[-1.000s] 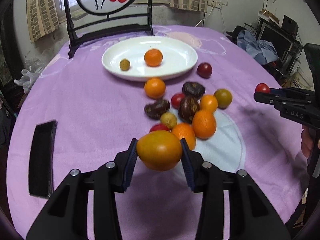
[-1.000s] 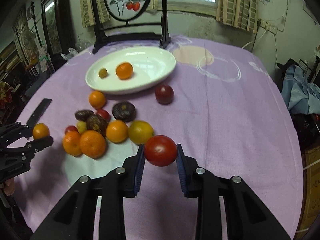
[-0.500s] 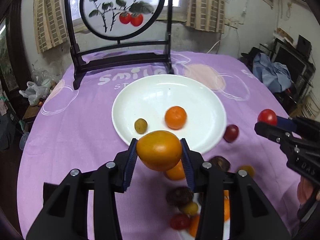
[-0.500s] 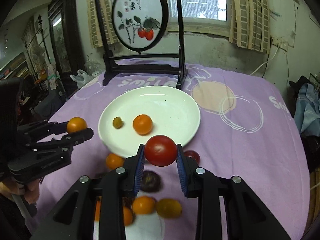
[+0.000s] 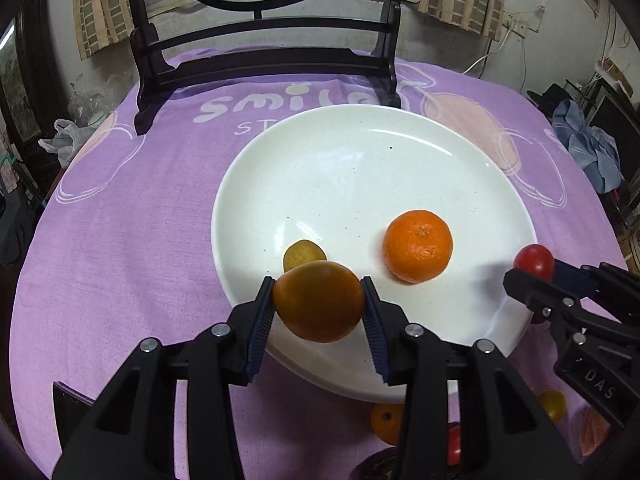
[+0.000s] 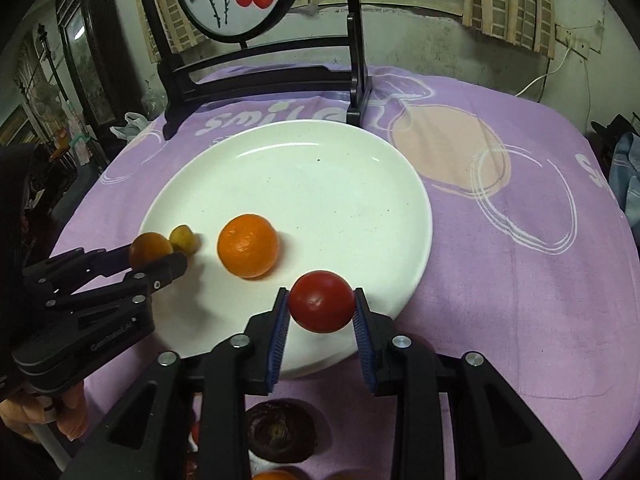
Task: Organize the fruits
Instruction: 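Release the orange and tomato onto the plate and withdraw both tools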
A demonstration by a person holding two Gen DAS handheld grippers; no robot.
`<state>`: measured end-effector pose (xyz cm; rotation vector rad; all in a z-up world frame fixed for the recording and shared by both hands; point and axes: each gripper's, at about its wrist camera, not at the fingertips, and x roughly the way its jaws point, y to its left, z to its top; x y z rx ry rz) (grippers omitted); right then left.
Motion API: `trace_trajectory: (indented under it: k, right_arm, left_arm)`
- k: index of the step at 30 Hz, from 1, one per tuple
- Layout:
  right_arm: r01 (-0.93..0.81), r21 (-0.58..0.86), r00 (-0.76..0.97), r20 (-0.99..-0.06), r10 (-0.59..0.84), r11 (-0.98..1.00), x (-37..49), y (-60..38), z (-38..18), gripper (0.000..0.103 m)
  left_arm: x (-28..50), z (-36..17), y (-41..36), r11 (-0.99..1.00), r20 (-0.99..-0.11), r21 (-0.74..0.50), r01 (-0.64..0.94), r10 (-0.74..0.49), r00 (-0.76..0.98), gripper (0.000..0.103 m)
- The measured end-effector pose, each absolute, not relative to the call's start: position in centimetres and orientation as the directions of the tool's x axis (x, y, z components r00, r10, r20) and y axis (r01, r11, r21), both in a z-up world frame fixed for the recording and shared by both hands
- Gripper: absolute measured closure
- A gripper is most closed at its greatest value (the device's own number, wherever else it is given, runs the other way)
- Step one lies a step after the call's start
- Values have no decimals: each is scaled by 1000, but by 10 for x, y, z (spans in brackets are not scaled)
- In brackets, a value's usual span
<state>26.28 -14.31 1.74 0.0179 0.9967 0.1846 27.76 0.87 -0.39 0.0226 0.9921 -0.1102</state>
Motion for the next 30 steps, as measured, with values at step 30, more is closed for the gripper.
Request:
trace_trajectory:
  k: [30]
  right_arm:
    - [-100,149,574,-799,179,984,100,-199,18,30]
  left_arm:
    - [99,0,16,989,-798,-30,144,-110,593,18]
